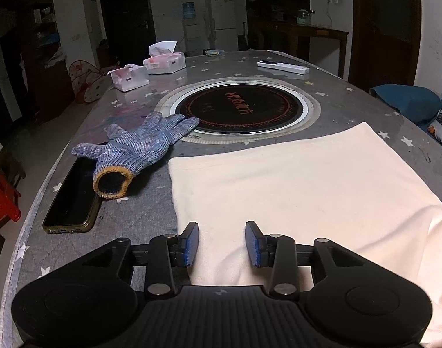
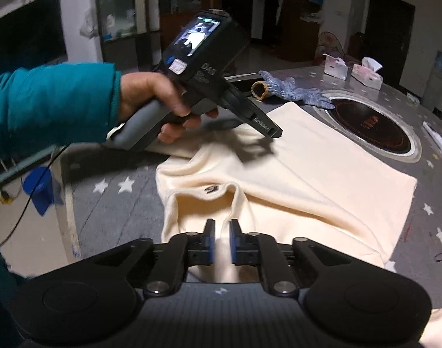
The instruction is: Fold clothes
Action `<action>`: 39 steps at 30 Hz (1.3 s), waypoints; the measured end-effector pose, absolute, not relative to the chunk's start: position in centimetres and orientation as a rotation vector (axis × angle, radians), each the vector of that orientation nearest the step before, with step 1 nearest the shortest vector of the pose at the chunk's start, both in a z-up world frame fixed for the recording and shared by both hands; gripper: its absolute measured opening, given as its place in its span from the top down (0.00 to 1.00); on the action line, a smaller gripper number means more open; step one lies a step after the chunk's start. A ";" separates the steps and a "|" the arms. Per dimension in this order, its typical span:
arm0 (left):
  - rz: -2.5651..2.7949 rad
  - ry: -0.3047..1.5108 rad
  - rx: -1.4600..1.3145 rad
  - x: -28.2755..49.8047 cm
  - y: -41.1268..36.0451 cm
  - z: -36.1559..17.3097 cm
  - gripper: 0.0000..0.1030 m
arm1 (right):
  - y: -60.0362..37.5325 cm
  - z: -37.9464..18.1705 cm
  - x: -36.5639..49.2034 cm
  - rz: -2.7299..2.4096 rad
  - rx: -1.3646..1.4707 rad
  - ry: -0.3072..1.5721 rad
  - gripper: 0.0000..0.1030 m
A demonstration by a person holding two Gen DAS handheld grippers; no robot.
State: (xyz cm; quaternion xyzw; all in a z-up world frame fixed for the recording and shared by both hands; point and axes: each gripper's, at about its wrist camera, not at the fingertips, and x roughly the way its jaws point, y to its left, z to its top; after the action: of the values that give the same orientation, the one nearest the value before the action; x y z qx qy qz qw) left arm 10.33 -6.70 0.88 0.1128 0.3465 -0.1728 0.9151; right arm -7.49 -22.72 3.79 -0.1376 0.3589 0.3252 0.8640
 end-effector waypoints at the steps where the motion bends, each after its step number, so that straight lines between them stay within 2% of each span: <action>1: -0.356 0.715 0.231 10.4 -6.7 0.9 0.62 | -22.5 3.6 -7.2 0.679 -0.287 0.748 0.77; 8: -0.371 0.730 0.188 10.7 -6.1 0.8 0.61 | -21.1 1.4 -4.8 0.649 -0.328 0.743 0.77; 11: -0.376 0.730 0.184 10.7 -6.0 0.8 0.60 | -21.2 1.2 -4.3 0.639 -0.302 0.742 0.87; 12: -0.377 0.728 0.186 10.7 -6.0 0.8 0.60 | -21.4 1.4 -4.2 0.643 -0.286 0.741 0.95; 15: -0.375 0.723 0.187 10.7 -6.0 0.7 0.59 | -21.7 1.9 -4.5 0.657 -0.265 0.737 0.98; 25: -0.373 0.723 0.186 10.7 -6.0 0.7 0.57 | -22.1 4.3 -8.9 0.752 -0.366 0.746 0.98; 32: -0.362 0.718 0.216 10.1 -6.2 1.2 0.56 | -22.1 3.2 -11.1 0.790 -0.369 0.809 0.99; 39: -0.403 0.683 0.236 7.7 -6.8 2.5 0.56 | -25.1 4.9 -9.7 0.650 -0.281 0.763 0.92</action>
State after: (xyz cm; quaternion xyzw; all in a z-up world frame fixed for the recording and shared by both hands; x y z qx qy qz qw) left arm 7.65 -6.78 2.46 0.1144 0.3319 -0.1957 0.9157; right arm -9.69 -25.13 4.85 -0.1340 0.3645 0.3107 0.8676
